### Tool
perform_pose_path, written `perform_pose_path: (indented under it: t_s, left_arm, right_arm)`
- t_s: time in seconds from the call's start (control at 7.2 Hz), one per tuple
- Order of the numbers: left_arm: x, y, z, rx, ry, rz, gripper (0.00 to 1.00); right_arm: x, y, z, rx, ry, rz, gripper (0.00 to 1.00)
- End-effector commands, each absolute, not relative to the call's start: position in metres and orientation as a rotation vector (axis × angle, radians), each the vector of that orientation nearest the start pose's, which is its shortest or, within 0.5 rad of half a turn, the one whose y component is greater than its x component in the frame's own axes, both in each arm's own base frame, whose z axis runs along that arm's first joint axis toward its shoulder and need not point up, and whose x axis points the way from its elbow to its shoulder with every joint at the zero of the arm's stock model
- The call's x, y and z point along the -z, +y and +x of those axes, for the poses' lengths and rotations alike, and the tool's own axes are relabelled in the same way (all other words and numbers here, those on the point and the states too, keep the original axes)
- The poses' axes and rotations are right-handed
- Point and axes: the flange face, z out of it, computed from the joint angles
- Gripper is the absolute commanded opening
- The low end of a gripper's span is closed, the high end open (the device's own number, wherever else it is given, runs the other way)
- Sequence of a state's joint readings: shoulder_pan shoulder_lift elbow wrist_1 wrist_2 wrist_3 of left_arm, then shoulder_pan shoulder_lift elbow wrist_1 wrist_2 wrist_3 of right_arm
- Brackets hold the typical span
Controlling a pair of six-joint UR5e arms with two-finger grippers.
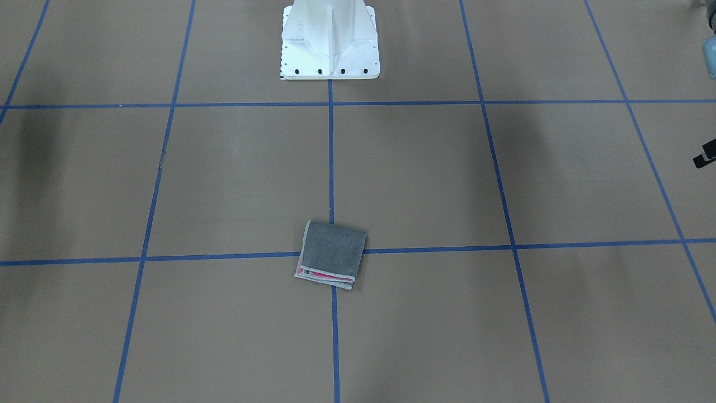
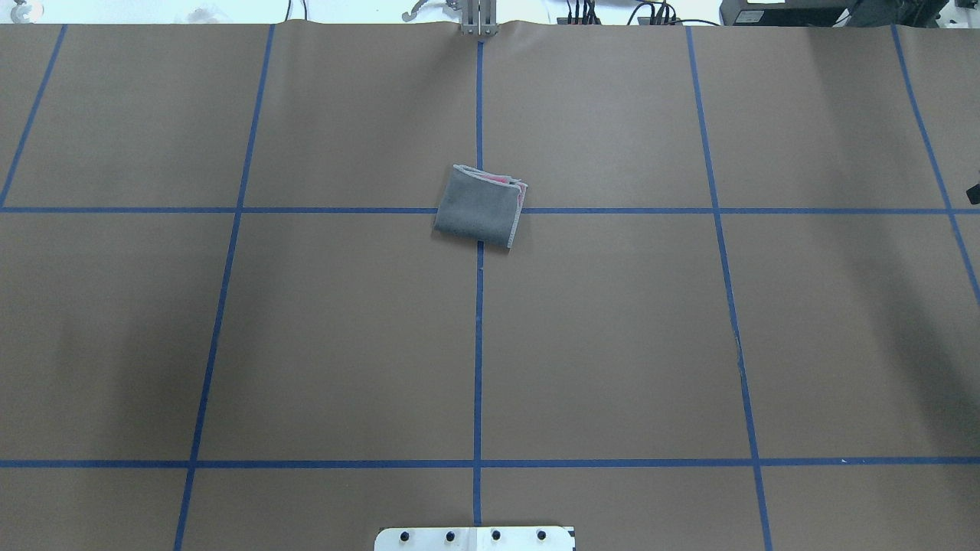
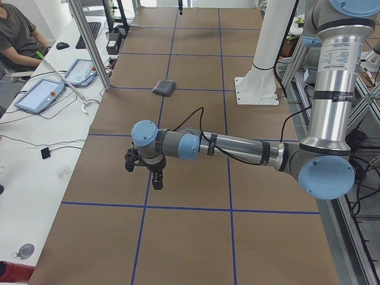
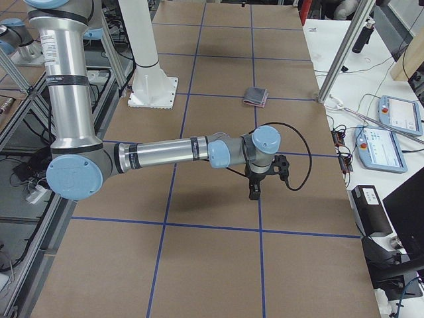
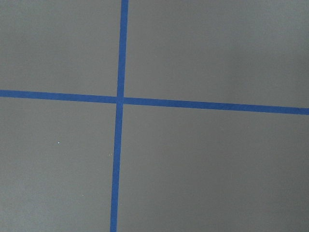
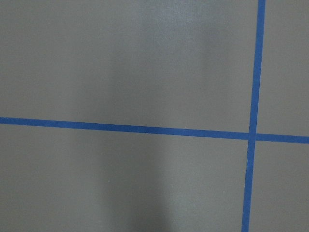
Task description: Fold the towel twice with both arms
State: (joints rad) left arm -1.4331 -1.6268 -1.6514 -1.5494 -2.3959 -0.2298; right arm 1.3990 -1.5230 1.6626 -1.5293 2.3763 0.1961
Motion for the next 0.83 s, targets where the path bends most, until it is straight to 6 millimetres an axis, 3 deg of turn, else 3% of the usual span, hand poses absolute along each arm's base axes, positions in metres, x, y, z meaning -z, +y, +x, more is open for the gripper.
perform_pose_path:
  t_s: [0.0,0.69]
  left_arm:
    - [-0.5894,-0.5224,0.0119,0.037,0.831,-0.041,1.0]
    - [-0.586,-0.523,0.012,0.032,0.833,-0.027,1.0]
  right_arm:
    - [-0.5865,-0.5157,-0.0247,0.047,-0.788,0.026,1.0]
    - [-0.5881,-0.5195,-0.0268,0.048,-0.785,0.022,1.0]
